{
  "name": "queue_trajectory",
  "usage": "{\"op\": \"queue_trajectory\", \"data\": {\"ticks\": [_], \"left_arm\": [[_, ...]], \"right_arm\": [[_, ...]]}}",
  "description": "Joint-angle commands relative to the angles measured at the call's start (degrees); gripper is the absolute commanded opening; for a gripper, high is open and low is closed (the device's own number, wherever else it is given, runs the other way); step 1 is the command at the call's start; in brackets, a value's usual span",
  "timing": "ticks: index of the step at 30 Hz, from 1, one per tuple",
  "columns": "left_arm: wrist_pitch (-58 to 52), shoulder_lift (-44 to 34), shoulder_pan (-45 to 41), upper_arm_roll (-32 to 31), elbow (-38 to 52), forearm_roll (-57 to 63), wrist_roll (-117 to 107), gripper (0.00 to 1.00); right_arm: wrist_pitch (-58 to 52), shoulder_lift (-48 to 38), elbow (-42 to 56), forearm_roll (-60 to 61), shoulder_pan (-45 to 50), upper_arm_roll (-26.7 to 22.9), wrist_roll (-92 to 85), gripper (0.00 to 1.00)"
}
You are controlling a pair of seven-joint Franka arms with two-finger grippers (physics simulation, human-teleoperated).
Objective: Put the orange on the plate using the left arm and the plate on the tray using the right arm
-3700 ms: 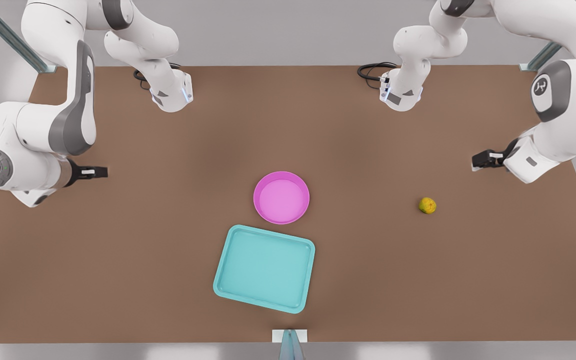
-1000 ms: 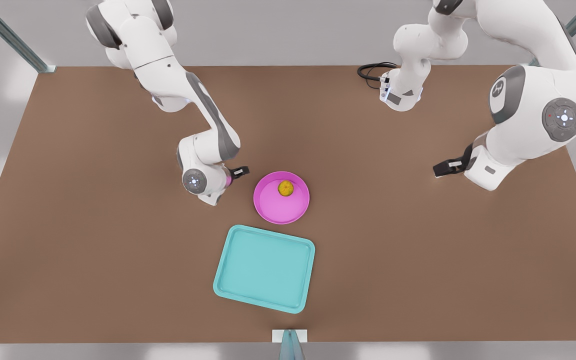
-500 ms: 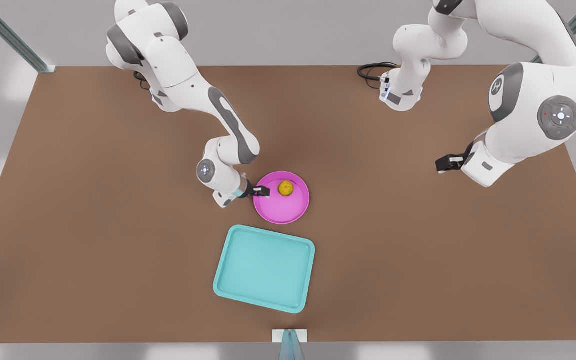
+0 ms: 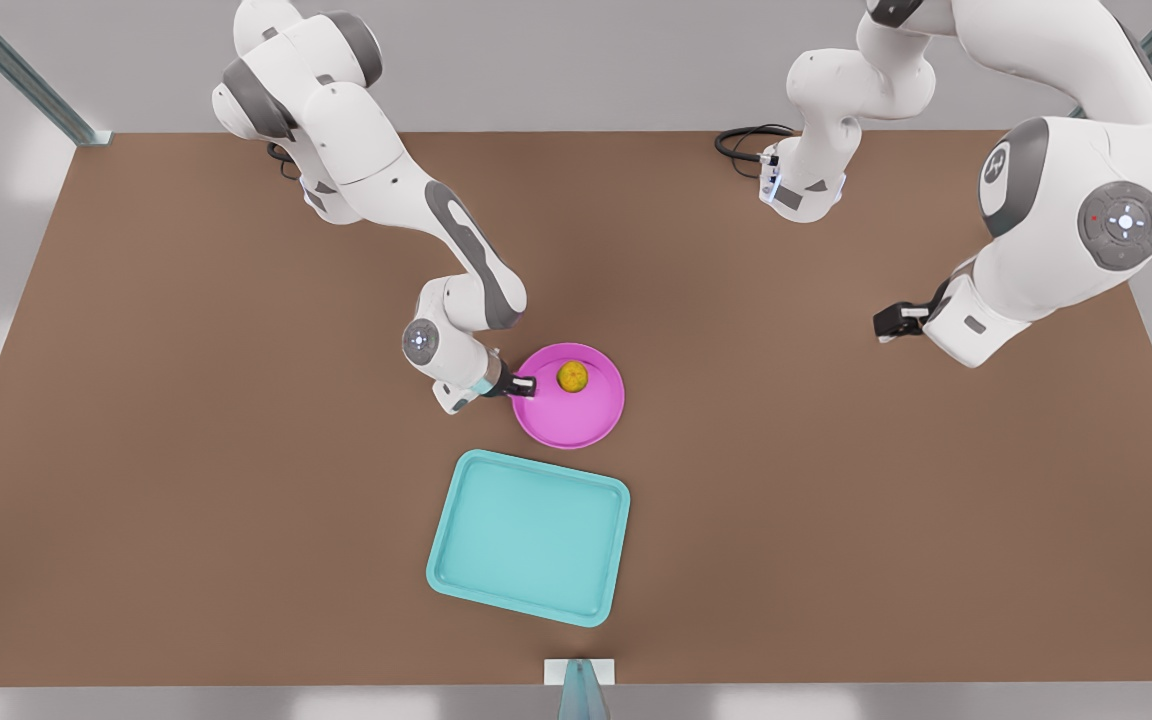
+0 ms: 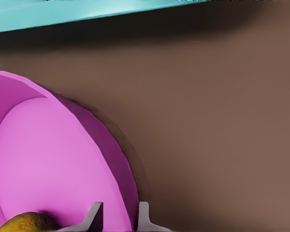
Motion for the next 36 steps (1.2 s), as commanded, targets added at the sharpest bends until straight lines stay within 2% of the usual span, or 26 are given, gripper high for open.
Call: {"op": "queue_trajectory", "data": {"ticks": [1,4,13,19,23,26,31,32,33,36], "left_arm": [[-0.2,-0.1,0.0,0.0,0.0,0.0,2.0,1.0],[-0.2,-0.1,0.0,0.0,0.0,0.0,2.0,1.0],[-0.3,0.0,0.0,0.0,0.1,0.0,2.0,1.0],[-0.3,-0.1,0.0,0.0,0.1,0.0,1.9,1.0],[-0.3,-0.3,0.0,0.0,0.2,0.0,1.9,1.0],[-0.4,-0.3,0.0,0.0,0.2,0.0,1.9,1.0],[-0.3,-0.3,0.0,0.0,0.1,0.0,1.9,1.0],[-0.4,-0.3,0.0,0.0,0.1,0.0,1.9,1.0],[-0.4,-0.3,0.0,0.0,0.1,0.0,1.9,1.0],[-0.4,-0.3,0.0,0.0,0.1,0.0,1.9,1.0]], "right_arm": [[-0.2,-0.1,0.1,-0.4,0.0,0.0,2.5,0.37],[-0.6,-0.1,0.5,-0.4,-0.1,0.0,2.5,0.21],[-1.3,-4.8,1.7,-0.3,-1.5,0.0,2.8,0.21],[-1.2,-4.1,4.8,0.0,-8.8,0.0,2.6,0.21],[-5.5,-0.5,11.7,-0.1,-14.3,0.0,2.5,0.21],[-6.0,4.7,18.5,-0.1,-15.2,0.0,2.5,0.21],[-6.6,8.8,23.5,-0.7,-16.5,-0.1,2.5,0.21],[-7.8,8.9,23.6,-0.6,-16.5,-0.1,2.5,0.66],[-8.2,8.9,24.2,-0.5,-16.5,-0.1,2.5,1.0],[-8.1,8.7,23.7,-0.2,-16.1,-0.1,2.9,1.0]]}}
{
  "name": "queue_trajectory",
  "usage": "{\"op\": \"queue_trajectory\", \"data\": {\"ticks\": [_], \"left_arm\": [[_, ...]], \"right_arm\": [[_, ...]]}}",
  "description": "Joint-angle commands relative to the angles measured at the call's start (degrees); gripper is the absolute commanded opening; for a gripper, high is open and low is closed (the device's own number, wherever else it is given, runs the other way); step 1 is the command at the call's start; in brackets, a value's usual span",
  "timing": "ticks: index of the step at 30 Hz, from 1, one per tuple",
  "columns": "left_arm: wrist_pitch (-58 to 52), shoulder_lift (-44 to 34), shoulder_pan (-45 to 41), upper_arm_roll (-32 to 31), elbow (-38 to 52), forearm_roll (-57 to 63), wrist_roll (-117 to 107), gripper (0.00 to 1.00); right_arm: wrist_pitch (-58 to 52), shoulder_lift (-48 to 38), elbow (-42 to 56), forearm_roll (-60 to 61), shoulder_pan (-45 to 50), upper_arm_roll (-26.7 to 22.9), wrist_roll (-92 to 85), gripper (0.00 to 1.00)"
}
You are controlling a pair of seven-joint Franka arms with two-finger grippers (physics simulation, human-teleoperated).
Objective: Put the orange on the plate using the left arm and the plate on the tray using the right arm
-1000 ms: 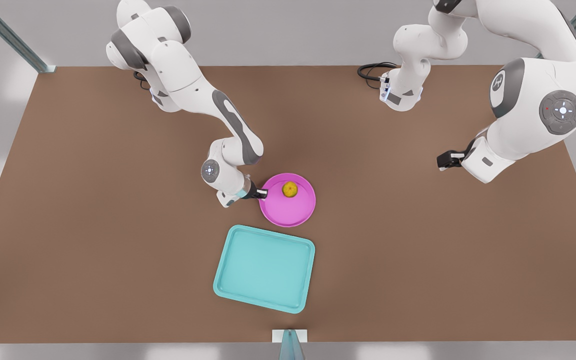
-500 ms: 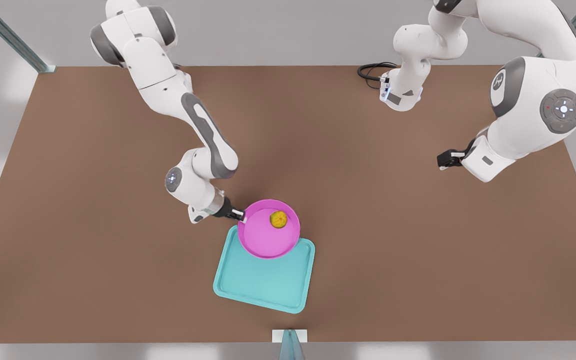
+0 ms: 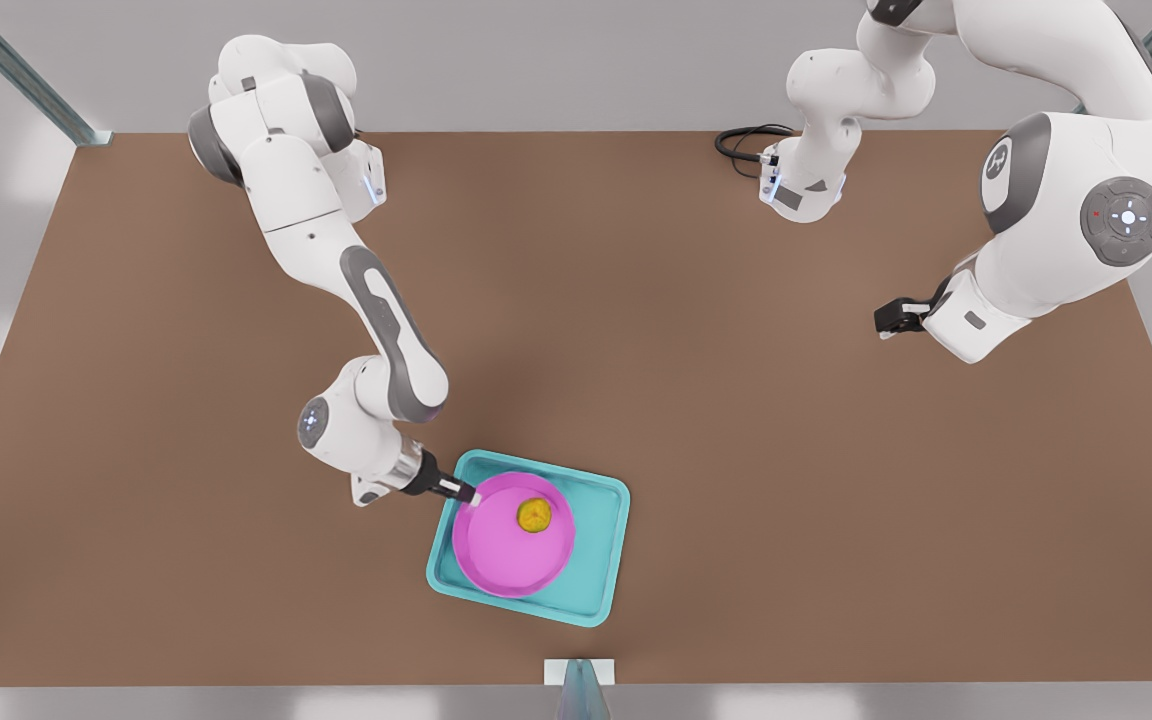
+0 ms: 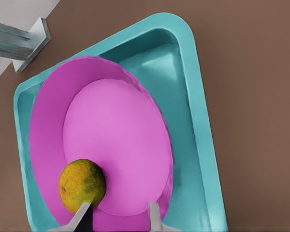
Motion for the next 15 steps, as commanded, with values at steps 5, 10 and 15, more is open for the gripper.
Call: {"op": "queue_trajectory", "data": {"ticks": [5,10,15], "left_arm": [[-0.1,-0.2,-0.1,0.0,0.1,0.0,-0.1,1.0],[-0.1,-0.1,-0.1,0.0,0.1,0.0,-0.3,1.0],[-0.1,-0.1,-0.1,0.0,0.1,0.0,-0.6,1.0]], "right_arm": [[-51.7,-4.8,7.1,-15.8,-6.0,-10.6,-5.7,1.0],[-78.5,-19.9,29.3,-52.1,-13.3,-10.3,-26.9,1.0],[-68.6,-32.5,14.4,-52.2,-13.3,-8.2,-26.7,1.0]]}}
